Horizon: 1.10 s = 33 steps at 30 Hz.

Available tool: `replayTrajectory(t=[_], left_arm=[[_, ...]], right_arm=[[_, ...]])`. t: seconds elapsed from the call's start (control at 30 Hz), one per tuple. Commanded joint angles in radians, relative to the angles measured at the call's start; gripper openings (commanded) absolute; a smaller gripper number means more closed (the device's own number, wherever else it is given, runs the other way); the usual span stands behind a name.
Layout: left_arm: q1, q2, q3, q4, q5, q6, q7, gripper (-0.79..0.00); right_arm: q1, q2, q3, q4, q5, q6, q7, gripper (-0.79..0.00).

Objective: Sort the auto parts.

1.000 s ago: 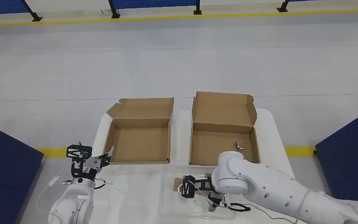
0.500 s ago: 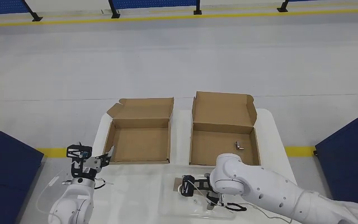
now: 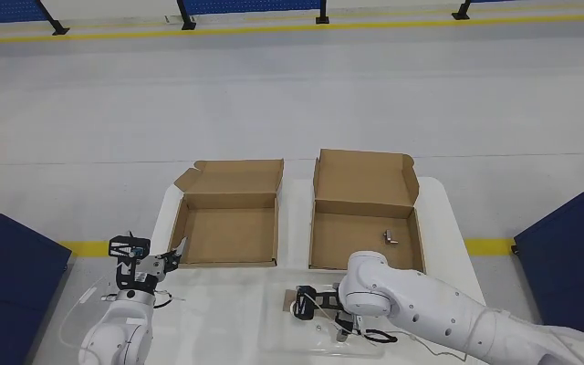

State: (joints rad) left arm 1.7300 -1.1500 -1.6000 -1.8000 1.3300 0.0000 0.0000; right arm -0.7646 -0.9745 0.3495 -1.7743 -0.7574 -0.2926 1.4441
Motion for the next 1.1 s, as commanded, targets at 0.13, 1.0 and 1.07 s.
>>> replayTrajectory(t=[0.13,1.0,1.07], left_arm=[[0.0,0.0,0.0,0.0,0.0,0.0,0.0,0.0],[0.0,0.0,0.0,0.0,0.0,0.0,0.0,0.0],[0.0,0.0,0.0,0.0,0.0,0.0,0.0,0.0]], right_arm=[[-0.018,-0.013,-0.015,0.033,-0.055,0.007,-0.04,0.0],[-0.03,-0.075,-0.005,0.145,-0.1,0.048,-0.061,-0.499],[-0.031,-0.078,-0.004,0.15,-0.103,0.047,-0.058,-0.508]])
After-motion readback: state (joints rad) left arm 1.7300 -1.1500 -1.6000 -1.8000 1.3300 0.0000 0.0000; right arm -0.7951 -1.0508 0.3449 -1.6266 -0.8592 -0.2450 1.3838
